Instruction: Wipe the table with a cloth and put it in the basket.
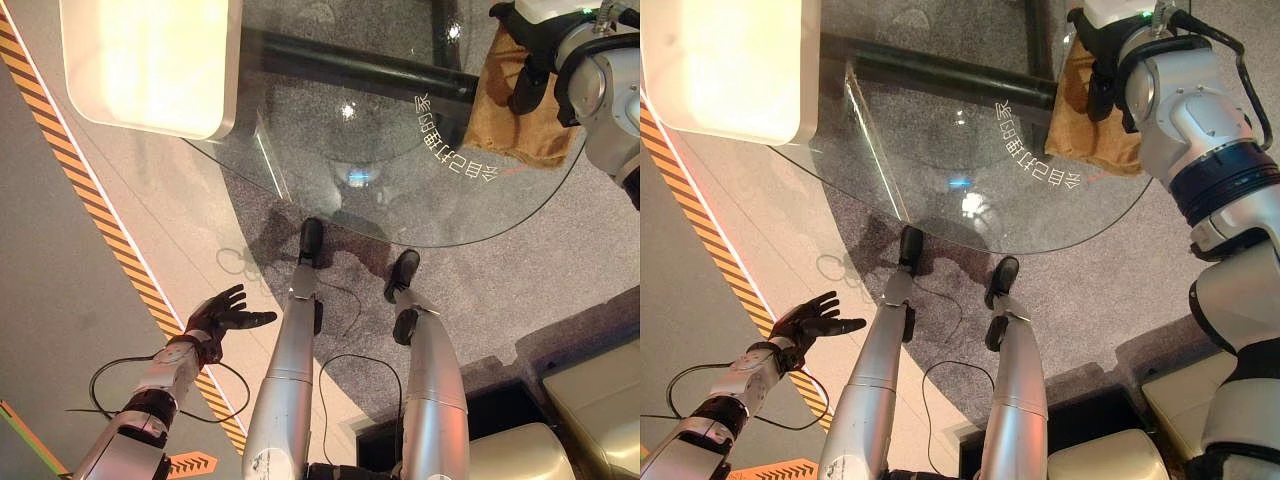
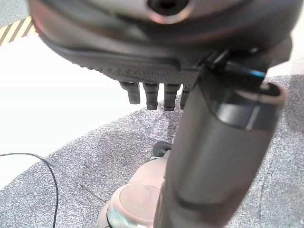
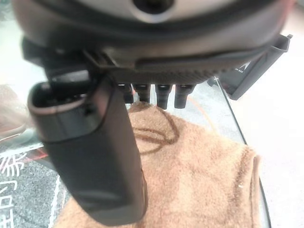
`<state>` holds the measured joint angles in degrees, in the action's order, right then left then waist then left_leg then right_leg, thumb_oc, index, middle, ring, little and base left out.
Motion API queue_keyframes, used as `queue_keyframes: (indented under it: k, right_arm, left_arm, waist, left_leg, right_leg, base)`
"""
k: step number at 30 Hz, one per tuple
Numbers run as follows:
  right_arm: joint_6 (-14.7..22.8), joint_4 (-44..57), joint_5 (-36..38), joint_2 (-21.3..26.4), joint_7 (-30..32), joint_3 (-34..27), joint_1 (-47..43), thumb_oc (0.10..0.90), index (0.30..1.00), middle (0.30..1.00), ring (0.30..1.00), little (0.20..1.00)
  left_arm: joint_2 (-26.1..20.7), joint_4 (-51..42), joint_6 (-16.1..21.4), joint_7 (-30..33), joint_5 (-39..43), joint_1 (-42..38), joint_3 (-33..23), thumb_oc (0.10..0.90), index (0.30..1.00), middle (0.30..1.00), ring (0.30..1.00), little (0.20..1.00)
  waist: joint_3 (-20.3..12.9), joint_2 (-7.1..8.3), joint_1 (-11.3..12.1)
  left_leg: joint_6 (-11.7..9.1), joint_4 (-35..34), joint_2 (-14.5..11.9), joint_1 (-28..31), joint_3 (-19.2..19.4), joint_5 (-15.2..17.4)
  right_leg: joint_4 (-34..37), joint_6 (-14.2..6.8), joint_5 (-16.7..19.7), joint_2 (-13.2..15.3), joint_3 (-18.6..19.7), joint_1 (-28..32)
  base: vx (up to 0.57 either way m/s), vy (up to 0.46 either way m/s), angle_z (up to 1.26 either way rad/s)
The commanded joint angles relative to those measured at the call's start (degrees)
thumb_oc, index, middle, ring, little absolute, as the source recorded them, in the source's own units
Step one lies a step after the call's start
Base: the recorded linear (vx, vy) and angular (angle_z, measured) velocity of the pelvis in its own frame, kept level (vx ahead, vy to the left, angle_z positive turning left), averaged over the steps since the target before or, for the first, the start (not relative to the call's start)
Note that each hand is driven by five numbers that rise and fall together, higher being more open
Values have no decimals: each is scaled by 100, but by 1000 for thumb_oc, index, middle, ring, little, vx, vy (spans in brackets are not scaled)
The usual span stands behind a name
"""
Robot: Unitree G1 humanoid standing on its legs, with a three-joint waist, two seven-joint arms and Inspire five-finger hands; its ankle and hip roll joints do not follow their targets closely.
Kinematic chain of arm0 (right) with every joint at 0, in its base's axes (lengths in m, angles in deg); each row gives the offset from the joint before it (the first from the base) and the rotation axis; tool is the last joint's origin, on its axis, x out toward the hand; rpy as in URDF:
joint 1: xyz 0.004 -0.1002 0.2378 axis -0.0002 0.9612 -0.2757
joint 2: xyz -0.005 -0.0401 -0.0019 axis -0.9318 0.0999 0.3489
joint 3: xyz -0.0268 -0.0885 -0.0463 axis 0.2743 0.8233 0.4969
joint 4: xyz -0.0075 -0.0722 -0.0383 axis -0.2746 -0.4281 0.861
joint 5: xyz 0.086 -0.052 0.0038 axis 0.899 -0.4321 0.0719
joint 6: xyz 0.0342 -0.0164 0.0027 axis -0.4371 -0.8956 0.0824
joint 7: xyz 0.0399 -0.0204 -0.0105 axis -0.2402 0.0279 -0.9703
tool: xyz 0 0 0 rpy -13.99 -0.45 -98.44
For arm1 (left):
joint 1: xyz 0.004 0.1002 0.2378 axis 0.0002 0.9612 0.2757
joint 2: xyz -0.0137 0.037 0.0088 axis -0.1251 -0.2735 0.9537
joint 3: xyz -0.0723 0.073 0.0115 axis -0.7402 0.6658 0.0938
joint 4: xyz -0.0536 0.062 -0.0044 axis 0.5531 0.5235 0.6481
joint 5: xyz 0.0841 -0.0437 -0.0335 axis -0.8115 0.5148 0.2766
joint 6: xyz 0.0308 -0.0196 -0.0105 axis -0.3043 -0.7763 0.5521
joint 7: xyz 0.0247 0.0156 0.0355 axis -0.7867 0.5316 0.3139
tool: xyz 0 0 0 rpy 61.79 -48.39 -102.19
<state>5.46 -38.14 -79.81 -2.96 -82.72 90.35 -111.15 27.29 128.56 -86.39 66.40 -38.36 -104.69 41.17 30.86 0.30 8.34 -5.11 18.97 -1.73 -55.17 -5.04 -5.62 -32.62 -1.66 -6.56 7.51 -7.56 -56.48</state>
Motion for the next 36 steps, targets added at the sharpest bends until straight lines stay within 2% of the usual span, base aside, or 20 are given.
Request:
queue_keyframes:
  k: [1, 9, 36]
  right_arm:
    - [-31, 10, -319, 610, -114, 443, -281, 100, 300, 300, 300, 200]
    - [-10, 59, -305, 664, -116, 458, -233, 100, 300, 300, 300, 200]
    - [47, 40, -264, 616, -121, 445, -168, 100, 300, 300, 300, 200]
  left_arm:
    - [-334, 43, -67, -62, -121, 649, -160, 800, 900, 900, 900, 900]
    - [-340, 70, -38, -91, -147, 657, -176, 800, 900, 900, 900, 900]
    - [-362, 86, -68, -128, -145, 585, -144, 800, 900, 900, 900, 900]
  waist:
    - [-106, -14, -2]
    - [-106, 13, -13]
    - [-106, -38, -18]
  left_leg:
    - [324, 170, 356, 113, -212, 292]
    - [334, 152, 354, 115, -212, 289]
    - [344, 109, 366, 97, -165, 272]
  right_leg:
    - [776, 26, 538, -313, -311, 301]
    - [797, 29, 547, -325, -327, 308]
    - [842, 14, 580, -296, -334, 268]
  base:
    - [0, 0, 0]
    - [0, 0, 0]
    - [0, 0, 0]
